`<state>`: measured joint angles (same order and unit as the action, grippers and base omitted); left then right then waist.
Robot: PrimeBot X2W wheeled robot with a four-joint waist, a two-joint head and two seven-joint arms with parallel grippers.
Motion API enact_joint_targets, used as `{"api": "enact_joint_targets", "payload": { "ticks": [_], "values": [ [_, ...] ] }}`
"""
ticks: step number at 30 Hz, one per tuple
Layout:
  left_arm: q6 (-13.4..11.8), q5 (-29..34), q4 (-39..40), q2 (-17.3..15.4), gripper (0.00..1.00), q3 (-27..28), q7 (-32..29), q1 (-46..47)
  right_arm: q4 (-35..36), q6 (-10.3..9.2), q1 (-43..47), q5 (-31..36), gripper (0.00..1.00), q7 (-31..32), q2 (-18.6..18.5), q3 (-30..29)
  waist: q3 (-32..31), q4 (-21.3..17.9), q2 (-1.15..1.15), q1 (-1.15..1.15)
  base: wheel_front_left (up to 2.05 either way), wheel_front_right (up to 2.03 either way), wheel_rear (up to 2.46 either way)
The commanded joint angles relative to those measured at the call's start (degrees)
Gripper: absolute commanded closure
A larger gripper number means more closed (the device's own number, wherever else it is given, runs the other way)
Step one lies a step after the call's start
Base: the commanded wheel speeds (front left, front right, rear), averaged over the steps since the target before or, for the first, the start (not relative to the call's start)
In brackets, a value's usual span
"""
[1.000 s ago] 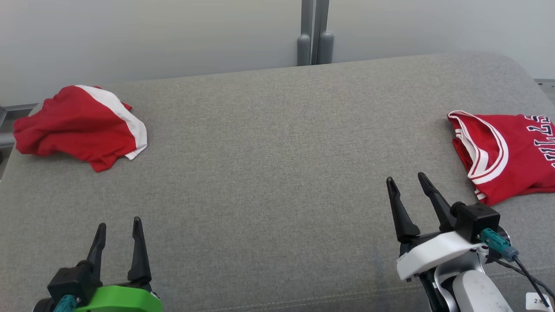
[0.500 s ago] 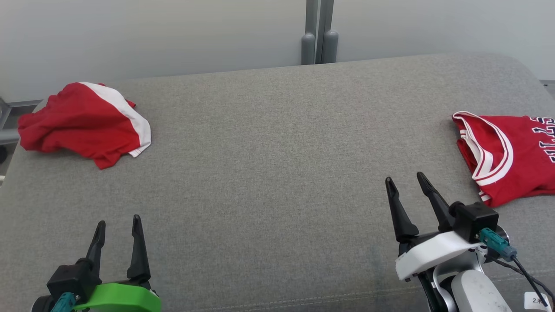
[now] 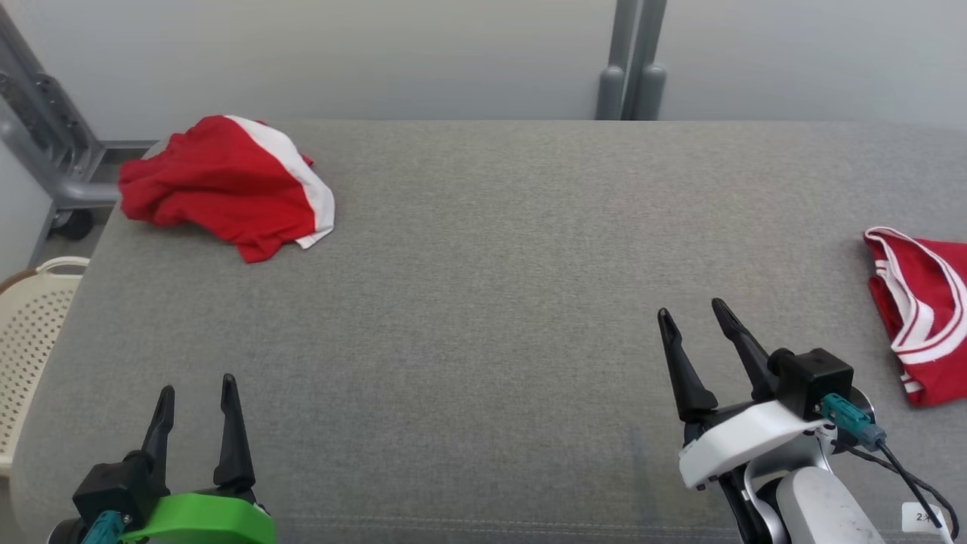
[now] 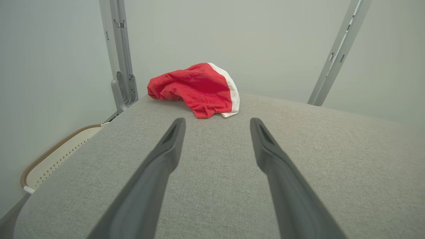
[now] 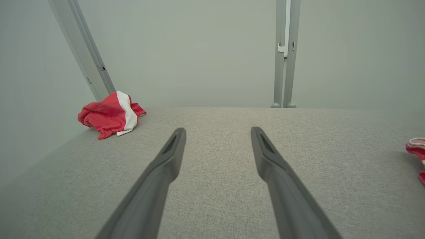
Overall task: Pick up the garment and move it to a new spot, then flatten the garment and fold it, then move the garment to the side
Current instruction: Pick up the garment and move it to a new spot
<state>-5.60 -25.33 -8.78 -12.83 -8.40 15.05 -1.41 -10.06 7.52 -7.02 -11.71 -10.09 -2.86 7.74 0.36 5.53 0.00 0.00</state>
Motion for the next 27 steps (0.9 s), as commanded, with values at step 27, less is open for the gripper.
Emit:
{"api": "enact_joint_targets", "payload": {
  "ticks": [27],
  "values": [
    [-1.42, -0.47, 1.55, -1.24, 0.00, 0.64, -0.78, -2.29, -0.92, -0.06, 1.91, -1.40, 0.00, -0.94, -0.12, -1.03, -1.45, 16.57, 0.00, 0.00, 0.00, 0.00, 0.00]
  ]
}}
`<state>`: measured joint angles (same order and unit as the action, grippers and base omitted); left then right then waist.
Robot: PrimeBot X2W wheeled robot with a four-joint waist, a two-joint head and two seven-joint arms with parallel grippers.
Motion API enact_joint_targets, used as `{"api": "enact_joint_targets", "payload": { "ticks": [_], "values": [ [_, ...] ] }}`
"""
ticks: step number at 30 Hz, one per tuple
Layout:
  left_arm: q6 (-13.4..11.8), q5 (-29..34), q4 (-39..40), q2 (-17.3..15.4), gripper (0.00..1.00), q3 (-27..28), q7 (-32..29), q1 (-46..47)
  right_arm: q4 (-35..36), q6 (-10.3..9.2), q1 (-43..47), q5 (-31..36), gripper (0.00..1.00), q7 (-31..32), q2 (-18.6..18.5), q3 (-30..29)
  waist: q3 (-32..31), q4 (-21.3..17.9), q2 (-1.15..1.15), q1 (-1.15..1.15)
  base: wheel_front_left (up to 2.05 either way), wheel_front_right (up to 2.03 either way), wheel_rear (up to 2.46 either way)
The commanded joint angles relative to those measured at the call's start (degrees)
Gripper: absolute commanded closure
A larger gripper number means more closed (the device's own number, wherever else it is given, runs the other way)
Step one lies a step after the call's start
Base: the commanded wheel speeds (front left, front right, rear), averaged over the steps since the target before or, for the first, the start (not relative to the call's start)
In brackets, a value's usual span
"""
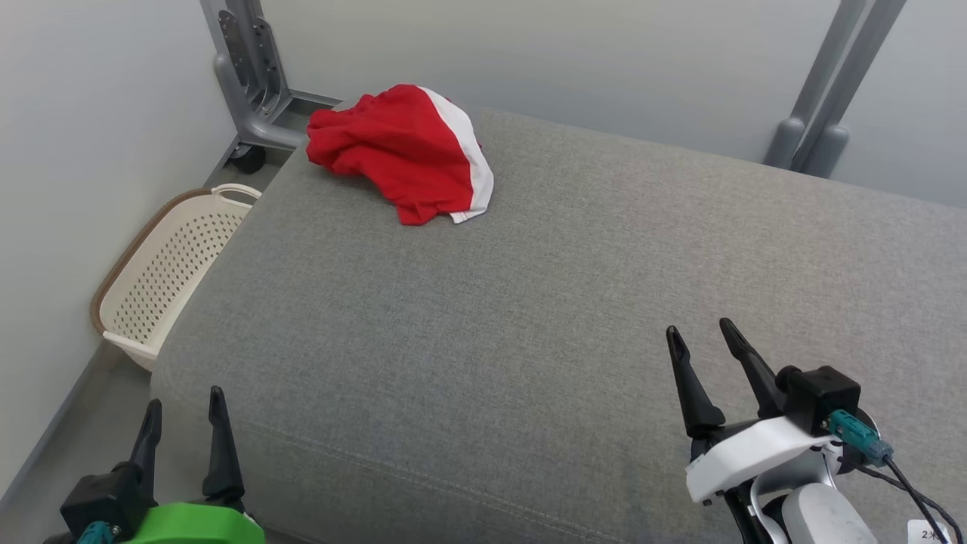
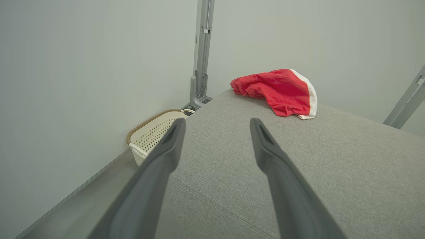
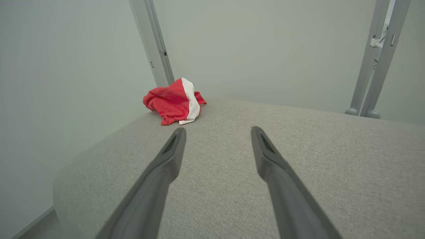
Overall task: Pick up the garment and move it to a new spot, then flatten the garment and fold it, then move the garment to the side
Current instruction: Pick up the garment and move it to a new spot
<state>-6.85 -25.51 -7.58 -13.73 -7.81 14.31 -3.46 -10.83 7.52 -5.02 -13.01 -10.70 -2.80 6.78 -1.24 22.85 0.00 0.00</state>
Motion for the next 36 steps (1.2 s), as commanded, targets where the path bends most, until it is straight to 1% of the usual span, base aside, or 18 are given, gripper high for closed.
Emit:
{"api": "enact_joint_targets", "payload": {
  "ticks": [1, 3, 8, 13, 15, 18, 19, 20, 23, 24, 25, 27, 29, 36],
  "values": [
    [-0.16, -0.64, 0.62, -0.27, 0.00, 0.15, -0.23, 0.15, -0.16, -0.06, -0.13, -0.08, 0.00, -0.35, -0.19, -0.04, 0.25, -1.06, 0.00, 0.00, 0.00, 0.00, 0.00],
    [0.29, -1.37, 1.46, -0.08, 0.00, 0.39, -0.61, 1.70, -0.13, -0.06, -0.19, 0.21, 0.00, -0.11, -0.17, -0.13, 0.59, -1.65, 0.00, 0.00, 0.00, 0.00, 0.00],
    [1.36, -1.14, 3.90, -1.81, 0.00, 0.34, -2.72, 8.11, 0.43, -0.06, -0.89, 1.18, 0.00, 0.27, -0.17, -0.85, 1.41, -3.27, 0.00, 0.00, 0.00, 0.00, 0.00],
    [3.02, -1.22, 3.29, -4.79, 0.00, 0.39, -7.11, 18.62, 1.47, -0.06, -2.44, 1.93, 0.00, 0.62, -0.17, -0.87, 2.87, -5.83, 0.00, 0.00, 0.00, 0.00, 0.00],
    [3.64, -0.66, 1.73, -6.30, 0.00, 0.26, -9.33, 23.70, 1.98, -0.07, -3.50, 2.27, 0.00, 0.79, -0.17, -0.72, 3.92, -7.26, 0.00, 0.00, 0.00, 0.00, 0.00],
    [4.79, -2.51, -1.71, -7.28, 0.00, 0.66, -13.14, 30.90, 2.90, -0.07, -5.41, 2.92, 0.00, 1.04, -0.18, -0.30, 6.19, -9.81, 0.00, 0.00, 0.00, 0.00, 0.00],
    [5.44, -3.13, -4.76, -8.42, 0.00, 0.93, -15.77, 35.72, 3.63, -0.07, -6.93, 3.29, 0.00, 1.29, -0.18, 0.20, 8.07, -11.66, 0.00, 0.00, 0.00, 0.00, 0.00],
    [5.68, -2.76, -6.22, -9.18, 0.00, 0.81, -16.73, 38.03, 3.99, -0.07, -7.70, 3.50, 0.00, 1.27, -0.19, 0.37, 9.15, -12.65, 0.00, 0.00, 0.00, 0.00, 0.00],
    [6.23, -3.34, -10.65, -10.11, 0.00, 0.86, -19.88, 44.45, 5.09, -0.07, -9.91, 3.91, 0.00, 1.28, -0.19, 0.72, 12.84, -15.63, 0.00, 0.00, 0.00, 0.00, 0.00],
    [6.32, -3.57, -12.07, -10.78, 0.00, 0.96, -21.18, 46.46, 5.42, -0.07, -10.70, 3.94, 0.00, 1.25, -0.19, 0.78, 14.24, -16.67, 0.00, 0.00, 0.00, 0.00, 0.00],
    [6.32, -3.57, -12.07, -10.78, 0.00, 0.96, -21.18, 46.46, 5.42, -0.07, -10.70, 3.94, 0.00, 1.25, -0.19, 0.78, 14.24, -16.67, 0.00, 0.00, 0.00, 0.00, 0.00],
    [6.02, -4.99, -14.64, -11.15, 0.00, 1.85, -23.82, 50.13, 6.11, -0.07, -12.11, 4.19, 0.00, 1.18, -0.19, 1.15, 17.03, -18.58, 0.00, 0.00, 0.00, 0.00, 0.00],
    [5.92, -3.78, -16.81, -13.19, 0.00, 1.45, -26.07, 53.54, 6.73, -0.07, -13.72, 4.22, 0.00, 0.88, -0.14, 1.60, 20.14, -20.55, 0.00, 0.00, 0.00, 0.00, 0.00],
    [5.71, -2.14, -22.84, -17.76, 0.00, 0.97, -31.40, 62.60, 8.02, -0.07, -17.40, 3.81, 0.00, -0.57, -0.12, 2.13, 29.36, -26.11, 0.00, 0.00, 0.00, 0.00, 0.00]
  ]
}}
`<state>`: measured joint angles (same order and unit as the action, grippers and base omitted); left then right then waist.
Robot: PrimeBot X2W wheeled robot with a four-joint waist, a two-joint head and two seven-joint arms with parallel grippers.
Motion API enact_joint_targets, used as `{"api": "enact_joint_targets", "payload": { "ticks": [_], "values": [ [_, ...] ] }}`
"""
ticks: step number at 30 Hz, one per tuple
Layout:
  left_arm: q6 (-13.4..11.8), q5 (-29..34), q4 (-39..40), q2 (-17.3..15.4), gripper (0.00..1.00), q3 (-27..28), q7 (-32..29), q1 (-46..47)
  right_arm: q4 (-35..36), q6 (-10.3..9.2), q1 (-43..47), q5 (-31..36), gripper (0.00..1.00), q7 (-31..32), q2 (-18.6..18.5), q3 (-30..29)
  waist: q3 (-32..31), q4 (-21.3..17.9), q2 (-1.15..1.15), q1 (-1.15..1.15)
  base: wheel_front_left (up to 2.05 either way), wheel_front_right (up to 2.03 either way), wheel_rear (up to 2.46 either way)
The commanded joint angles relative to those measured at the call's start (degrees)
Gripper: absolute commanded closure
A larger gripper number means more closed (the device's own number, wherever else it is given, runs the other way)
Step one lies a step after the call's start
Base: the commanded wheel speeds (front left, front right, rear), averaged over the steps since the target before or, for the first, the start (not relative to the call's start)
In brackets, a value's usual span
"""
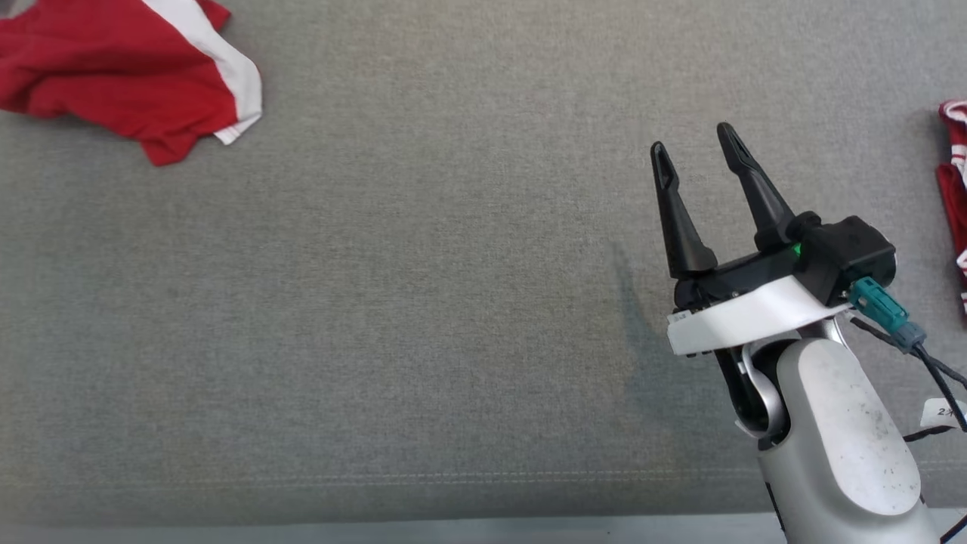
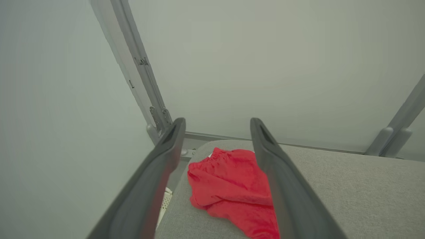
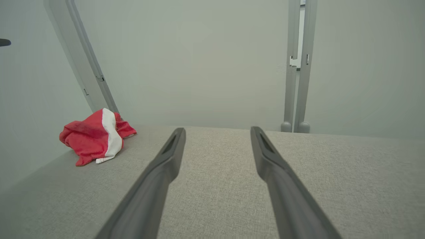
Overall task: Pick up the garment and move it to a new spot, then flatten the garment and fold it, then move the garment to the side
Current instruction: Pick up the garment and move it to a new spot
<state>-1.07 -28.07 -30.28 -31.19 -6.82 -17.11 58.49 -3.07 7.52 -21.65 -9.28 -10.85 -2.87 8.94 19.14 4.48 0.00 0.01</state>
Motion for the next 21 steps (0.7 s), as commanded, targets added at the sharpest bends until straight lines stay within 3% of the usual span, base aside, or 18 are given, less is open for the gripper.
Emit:
{"api": "enact_joint_targets", "payload": {
  "ticks": [1, 9, 21],
  "values": [
    [0.00, 0.50, -0.67, -0.92, 0.00, -0.04, -0.81, 1.57, 0.45, -0.07, -1.21, -0.05, 0.00, -0.54, -0.03, 0.02, 10.20, -8.40, 0.00, -0.01, 0.00, 0.00, 0.00],
    [0.17, -1.07, -4.63, -1.34, 0.00, -0.02, -3.75, 3.61, 0.53, -0.07, -2.47, -0.98, 0.00, -2.00, -0.03, -0.54, 15.53, -10.63, 0.00, -0.01, 0.00, 0.00, 0.00],
    [-0.38, -1.58, -8.10, -2.29, 0.00, -0.47, -6.22, 4.14, 0.73, -0.07, -3.45, -0.63, 0.00, -2.60, -0.04, 0.42, 17.98, -11.82, 0.00, -0.01, 0.00, 0.00, 0.00]
  ]
}}
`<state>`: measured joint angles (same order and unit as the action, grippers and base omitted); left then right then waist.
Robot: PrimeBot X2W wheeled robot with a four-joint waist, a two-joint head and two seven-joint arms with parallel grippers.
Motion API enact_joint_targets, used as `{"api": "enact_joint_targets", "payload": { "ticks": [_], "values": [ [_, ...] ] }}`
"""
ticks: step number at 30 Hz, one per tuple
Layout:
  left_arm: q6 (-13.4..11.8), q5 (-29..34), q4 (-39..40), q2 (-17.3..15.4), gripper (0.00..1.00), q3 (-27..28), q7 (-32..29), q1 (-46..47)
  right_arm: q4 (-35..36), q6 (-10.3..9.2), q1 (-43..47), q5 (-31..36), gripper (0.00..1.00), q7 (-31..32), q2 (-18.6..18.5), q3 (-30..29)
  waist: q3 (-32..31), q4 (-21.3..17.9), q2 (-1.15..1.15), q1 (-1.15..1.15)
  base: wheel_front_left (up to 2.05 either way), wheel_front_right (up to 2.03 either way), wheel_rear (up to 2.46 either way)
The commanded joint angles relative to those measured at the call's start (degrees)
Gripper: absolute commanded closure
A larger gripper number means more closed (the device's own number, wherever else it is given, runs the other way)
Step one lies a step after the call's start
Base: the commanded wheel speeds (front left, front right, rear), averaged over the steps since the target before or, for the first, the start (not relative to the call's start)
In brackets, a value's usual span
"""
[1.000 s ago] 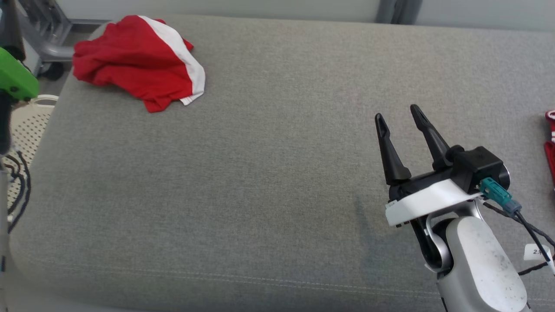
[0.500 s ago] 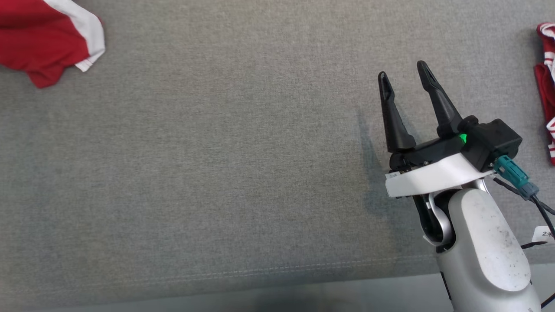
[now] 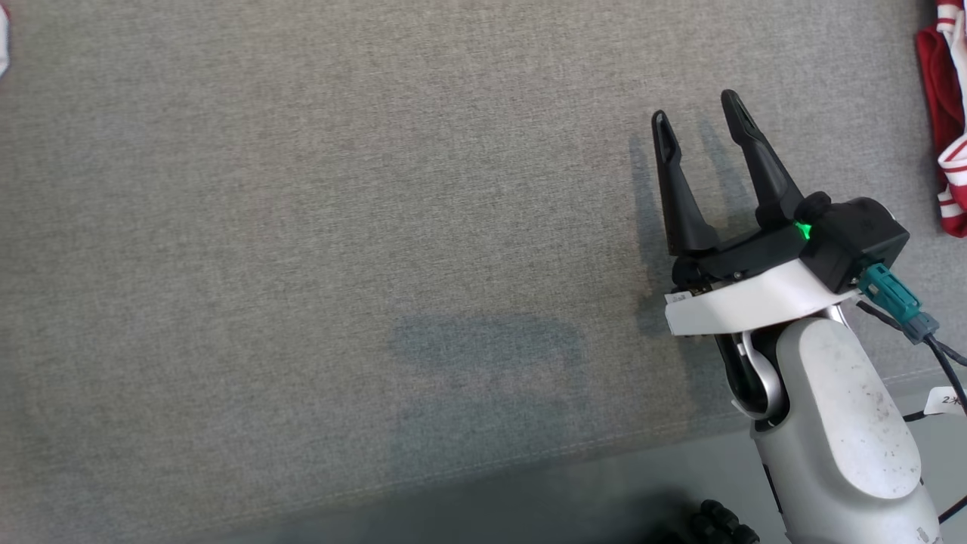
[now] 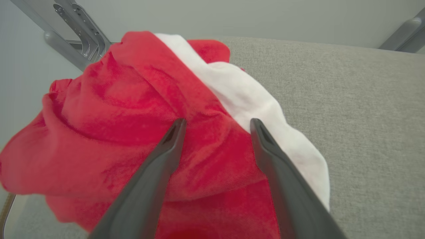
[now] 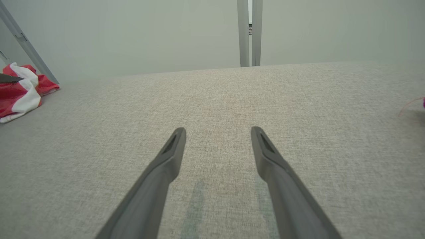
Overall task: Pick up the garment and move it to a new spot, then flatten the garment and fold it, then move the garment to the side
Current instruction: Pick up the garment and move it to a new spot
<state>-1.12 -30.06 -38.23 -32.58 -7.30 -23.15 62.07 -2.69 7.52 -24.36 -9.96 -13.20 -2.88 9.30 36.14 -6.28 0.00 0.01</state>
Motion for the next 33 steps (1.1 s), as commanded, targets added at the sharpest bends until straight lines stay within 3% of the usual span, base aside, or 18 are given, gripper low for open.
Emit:
{"api": "enact_joint_targets", "payload": {
  "ticks": [1, 2, 4, 5, 7, 17, 33],
  "values": [
    [-0.49, 0.91, -0.42, -1.17, 0.00, -0.40, -0.31, 0.25, 0.48, -0.07, -0.90, 0.13, 0.00, -0.39, -0.03, 0.14, 1.05, -1.22, 0.00, -0.01, 0.00, 0.00, 0.00],
    [-0.66, 0.96, -0.64, -1.37, 0.13, -0.51, -0.11, 0.00, 0.70, -0.07, -0.96, 0.24, 0.00, -0.50, -0.03, 0.13, 1.11, -1.38, 0.00, -0.01, 0.00, 0.00, 0.00],
    [-1.24, 1.30, -1.18, -1.79, 0.52, -0.31, 0.69, -0.31, 1.06, -0.07, -1.02, 0.52, 0.00, -0.67, -0.03, -0.01, 1.19, -1.68, 0.00, -0.01, 0.00, 0.00, 0.00],
    [-1.61, 1.81, -1.45, -2.12, 0.62, -0.47, 1.07, -0.54, 1.27, -0.07, -1.17, 0.64, 0.00, -0.67, -0.04, -0.14, 1.18, -1.79, 0.00, -0.01, 0.00, 0.00, 0.00],
    [-1.93, 2.24, -2.16, -2.62, 1.00, -0.64, 1.94, -0.96, 1.62, -0.07, -1.33, 0.76, 0.00, -0.70, -0.03, -0.30, 1.02, -1.95, 0.00, -0.01, 0.00, 0.00, 0.00],
    [-1.10, 3.64, -3.65, -3.56, 1.00, -1.84, 5.63, -1.62, 1.16, -0.07, -0.38, 1.04, 0.00, -0.90, -0.04, -0.72, -2.21, -1.63, 0.00, -0.01, 0.00, 0.00, 0.00],
    [5.19, 5.38, -2.86, -3.37, 1.00, -7.27, 8.10, -0.92, -2.62, -0.07, 3.88, 0.05, 0.00, -1.18, -0.04, -1.80, -15.89, -1.71, 0.00, -0.01, 0.00, 0.00, 0.00]
  ]
}}
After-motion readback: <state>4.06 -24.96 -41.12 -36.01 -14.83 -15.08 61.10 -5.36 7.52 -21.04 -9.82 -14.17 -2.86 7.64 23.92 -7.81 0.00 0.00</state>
